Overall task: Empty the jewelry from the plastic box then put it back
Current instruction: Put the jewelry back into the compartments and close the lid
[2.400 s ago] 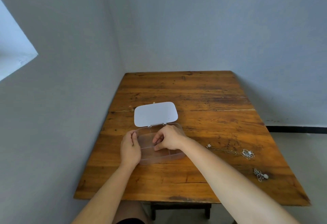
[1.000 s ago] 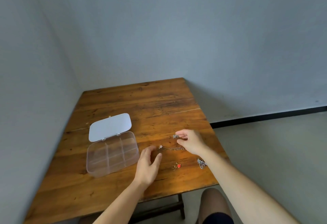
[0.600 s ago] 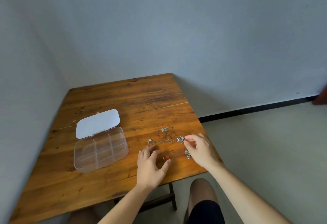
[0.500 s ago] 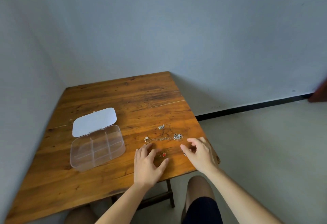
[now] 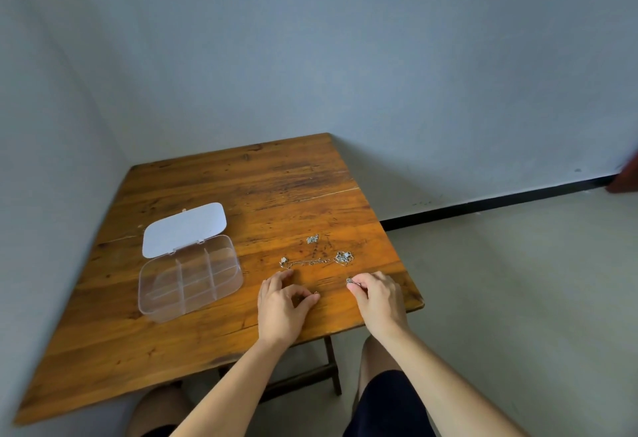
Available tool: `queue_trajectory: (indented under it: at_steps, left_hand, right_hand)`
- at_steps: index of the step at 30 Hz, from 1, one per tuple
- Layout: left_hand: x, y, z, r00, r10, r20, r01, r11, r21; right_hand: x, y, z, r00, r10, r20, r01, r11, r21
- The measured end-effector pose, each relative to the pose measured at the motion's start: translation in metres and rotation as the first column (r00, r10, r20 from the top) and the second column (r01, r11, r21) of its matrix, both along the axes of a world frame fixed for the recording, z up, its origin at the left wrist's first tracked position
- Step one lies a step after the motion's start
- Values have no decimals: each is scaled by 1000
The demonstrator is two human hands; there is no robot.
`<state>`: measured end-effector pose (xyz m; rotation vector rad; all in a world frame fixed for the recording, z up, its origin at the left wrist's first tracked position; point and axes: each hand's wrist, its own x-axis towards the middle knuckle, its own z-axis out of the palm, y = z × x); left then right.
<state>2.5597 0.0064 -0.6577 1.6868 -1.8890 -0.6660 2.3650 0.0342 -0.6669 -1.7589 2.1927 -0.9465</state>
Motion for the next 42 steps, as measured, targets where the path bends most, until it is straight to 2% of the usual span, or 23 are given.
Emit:
queue_trajectory:
  at_steps: [4, 8, 15, 20, 25, 31, 37, 42]
  left_hand:
    - [7, 0, 4, 996, 8, -94, -4, 999, 40]
    - [24, -1, 16, 977, 39, -210, -24, 997, 73]
    - [82, -5, 66, 875, 213, -435, -219, 975, 35]
    - [128, -19, 91, 824, 338, -455, -403, 914, -51]
    - [157, -33, 89, 760, 357, -544, -439, 898, -24]
    - [162, -36, 68, 761, 418, -496, -462, 886, 39]
    - [164, -32, 46, 800, 437, -411, -427, 896, 121]
    - [164, -30, 53, 842, 405, -357, -403, 911, 85]
  right_hand:
    - [-1, -3, 4, 998, 53, -15, -52, 996, 66]
    - [14, -9, 12, 993, 87, 76, -91, 994, 59]
    - [75, -45, 46, 951, 222, 214, -229, 973, 8]
    - [123, -72, 72, 908, 328, 262, -332, 943, -31]
    - [162, -90, 87, 867, 364, 339, -382, 924, -14]
    - [190, -97, 84, 856, 377, 354, -409, 912, 17]
    - [190, -98, 67, 866, 423, 268, -477, 858, 190]
    - [179, -101, 78, 864, 423, 273, -472, 869, 147]
